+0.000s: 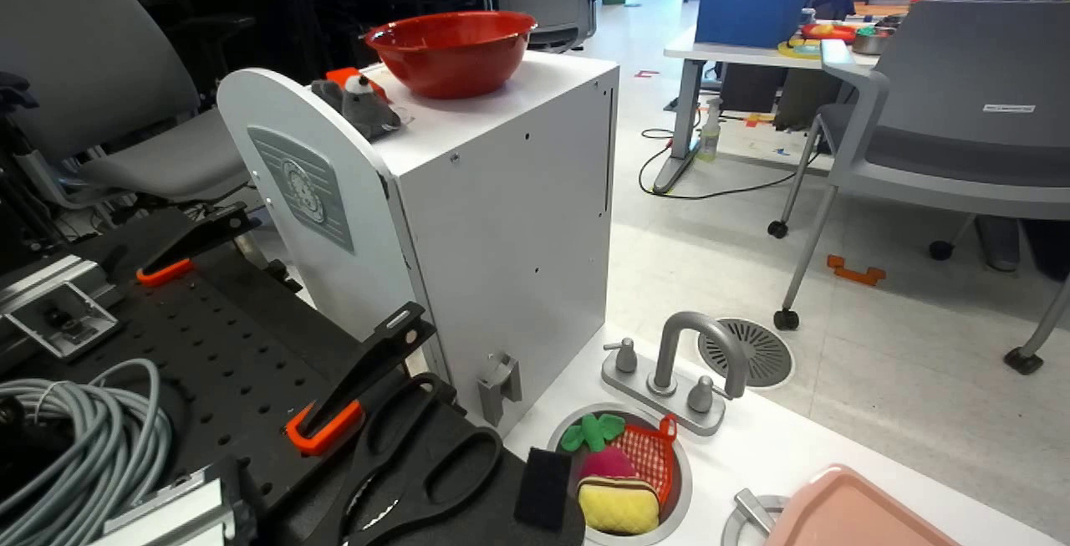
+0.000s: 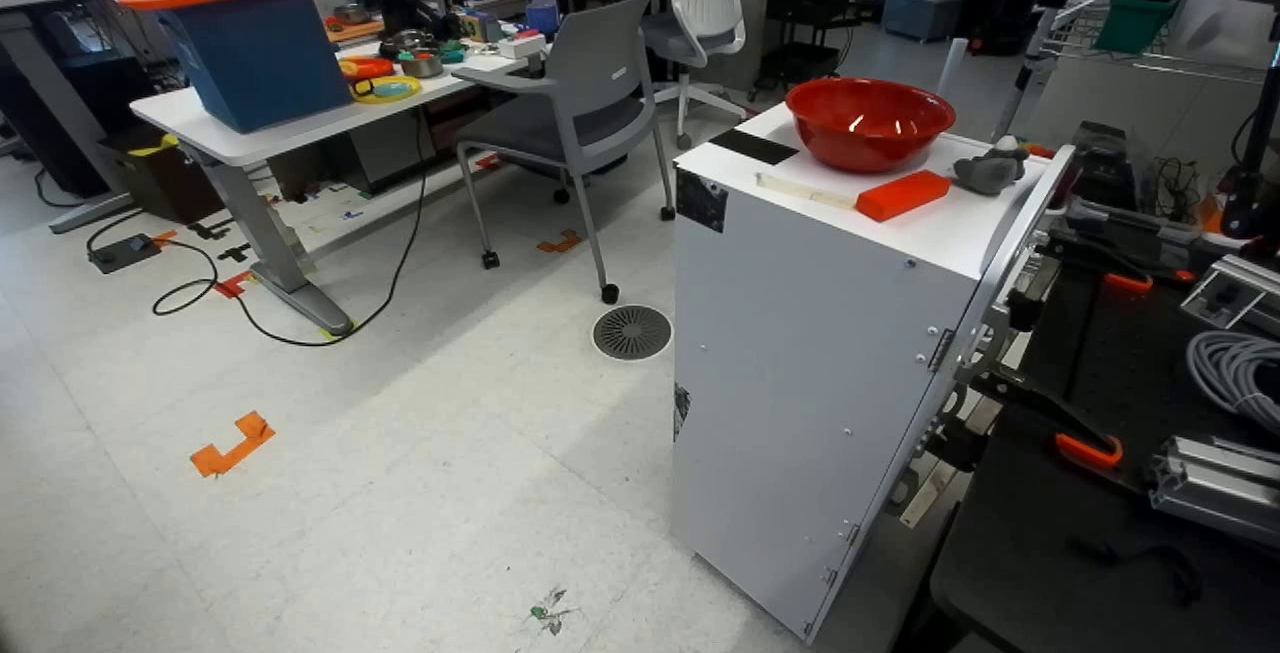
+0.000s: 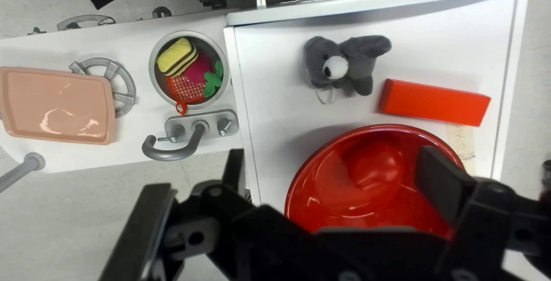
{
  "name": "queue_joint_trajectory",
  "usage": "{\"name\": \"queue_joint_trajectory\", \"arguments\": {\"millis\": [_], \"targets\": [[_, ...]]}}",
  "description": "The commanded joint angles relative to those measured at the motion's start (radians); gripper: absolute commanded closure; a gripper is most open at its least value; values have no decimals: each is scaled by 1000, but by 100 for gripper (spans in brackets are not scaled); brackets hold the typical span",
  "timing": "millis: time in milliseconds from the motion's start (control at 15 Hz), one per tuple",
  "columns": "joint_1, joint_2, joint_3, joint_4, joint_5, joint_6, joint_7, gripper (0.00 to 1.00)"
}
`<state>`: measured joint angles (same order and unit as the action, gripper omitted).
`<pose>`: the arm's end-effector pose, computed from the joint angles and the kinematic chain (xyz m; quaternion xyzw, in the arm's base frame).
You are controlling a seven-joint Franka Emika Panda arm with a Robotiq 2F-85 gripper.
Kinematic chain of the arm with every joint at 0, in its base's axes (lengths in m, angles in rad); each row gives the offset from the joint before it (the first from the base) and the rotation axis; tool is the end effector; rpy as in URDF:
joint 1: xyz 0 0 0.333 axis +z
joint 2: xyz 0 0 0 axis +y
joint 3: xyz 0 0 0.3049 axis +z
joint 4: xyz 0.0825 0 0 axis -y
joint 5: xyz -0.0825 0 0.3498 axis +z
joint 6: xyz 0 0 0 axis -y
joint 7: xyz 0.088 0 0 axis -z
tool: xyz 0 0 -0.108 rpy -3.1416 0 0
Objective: Pick up the grey toy and put it the red bowl
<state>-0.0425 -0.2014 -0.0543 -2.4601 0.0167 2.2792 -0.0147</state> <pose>0.4307 -0.0415 0.3836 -0.9988 0.0459 -0.0107 0.0112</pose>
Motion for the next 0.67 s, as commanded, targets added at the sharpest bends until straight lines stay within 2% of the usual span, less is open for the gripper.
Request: {"name": "queue_joint_trajectory", "arguments": {"millis": [0, 333, 467, 533, 600], "targets": [[6, 53, -4, 19, 33, 3, -30, 0], [11, 77, -2, 15, 84, 5, -57, 0], [14, 64, -6, 11, 110, -9, -109, 0], [5, 73, 0, 4, 70, -2, -56, 0], [6, 73, 0, 4, 77, -2, -70, 0]]}}
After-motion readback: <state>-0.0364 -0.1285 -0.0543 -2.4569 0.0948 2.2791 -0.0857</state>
